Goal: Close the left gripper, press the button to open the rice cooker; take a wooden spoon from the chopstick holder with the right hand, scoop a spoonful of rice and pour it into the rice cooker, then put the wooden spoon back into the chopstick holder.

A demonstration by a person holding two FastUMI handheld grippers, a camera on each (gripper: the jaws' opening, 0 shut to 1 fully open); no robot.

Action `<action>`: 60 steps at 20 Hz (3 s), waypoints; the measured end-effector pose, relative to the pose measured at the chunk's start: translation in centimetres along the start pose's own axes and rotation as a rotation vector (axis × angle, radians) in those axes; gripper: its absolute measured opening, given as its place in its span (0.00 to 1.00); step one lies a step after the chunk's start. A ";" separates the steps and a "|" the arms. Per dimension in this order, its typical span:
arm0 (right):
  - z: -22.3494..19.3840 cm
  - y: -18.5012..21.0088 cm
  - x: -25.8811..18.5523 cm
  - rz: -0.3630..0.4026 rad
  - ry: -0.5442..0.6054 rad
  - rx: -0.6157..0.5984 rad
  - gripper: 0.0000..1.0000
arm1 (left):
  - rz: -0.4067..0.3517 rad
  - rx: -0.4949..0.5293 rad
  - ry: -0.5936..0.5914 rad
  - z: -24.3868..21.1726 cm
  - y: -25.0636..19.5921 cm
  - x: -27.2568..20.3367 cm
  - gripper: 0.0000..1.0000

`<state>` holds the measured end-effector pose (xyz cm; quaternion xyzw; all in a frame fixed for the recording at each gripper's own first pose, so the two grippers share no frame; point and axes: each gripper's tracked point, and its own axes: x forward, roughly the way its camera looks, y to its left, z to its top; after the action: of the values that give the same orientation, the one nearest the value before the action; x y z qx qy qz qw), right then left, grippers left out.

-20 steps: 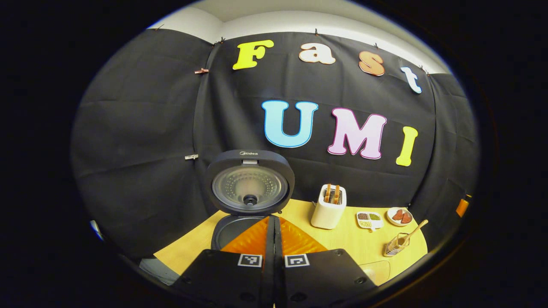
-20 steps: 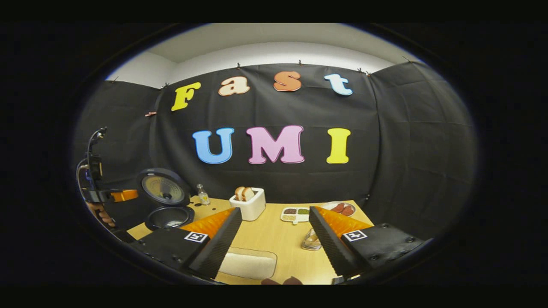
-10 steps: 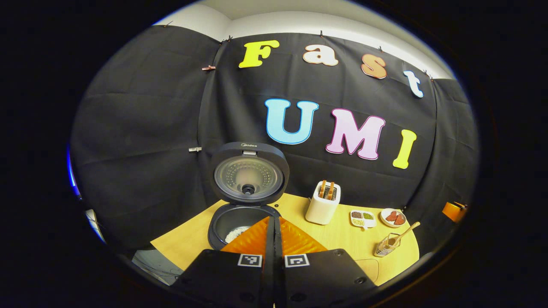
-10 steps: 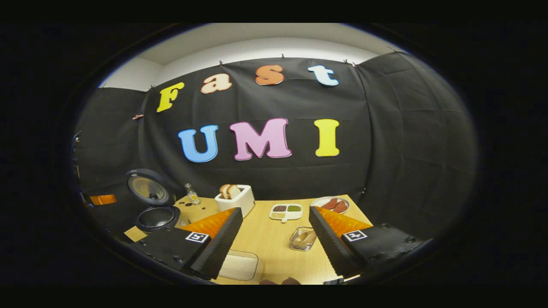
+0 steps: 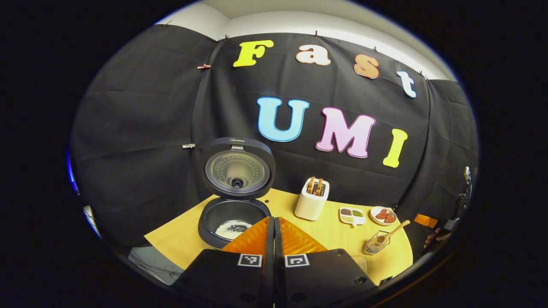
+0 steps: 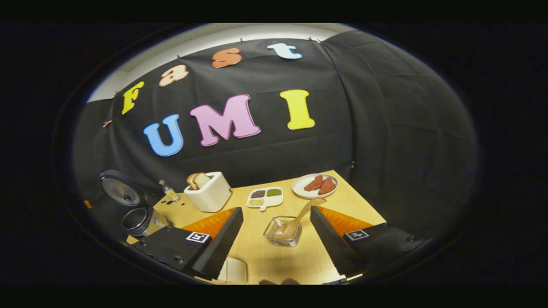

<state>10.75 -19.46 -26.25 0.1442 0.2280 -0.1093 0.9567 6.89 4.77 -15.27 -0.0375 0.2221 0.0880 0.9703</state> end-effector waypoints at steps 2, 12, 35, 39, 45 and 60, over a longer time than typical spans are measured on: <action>-1.3 -1.3 2.5 -0.015 0.026 0.011 0.99 | 0.005 -0.001 0.010 -0.4 -0.3 -0.2 0.05; -6.2 -4.4 11.0 -0.071 0.135 0.127 0.96 | -0.009 -0.030 0.029 -1.8 -1.7 -2.1 0.01; -6.0 -3.6 14.4 -0.024 0.168 0.282 0.12 | -0.054 -0.030 0.052 -3.1 -4.1 -4.0 0.43; -3.1 -2.8 12.3 0.018 0.129 0.273 0.12 | -0.046 -0.035 0.054 -3.2 -3.9 -4.2 0.43; 0.8 0.4 5.8 0.080 0.078 0.171 0.07 | -0.132 -0.025 0.012 -2.8 -4.6 -3.9 0.53; -9.9 18.1 -5.6 0.149 0.193 -0.066 0.07 | -0.319 -0.081 0.000 -2.3 3.8 -2.4 0.72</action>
<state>6.84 1.45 -27.99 0.1390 0.3111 -0.0162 0.9400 3.08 7.83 -16.40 -0.1112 0.2096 -0.0582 0.9697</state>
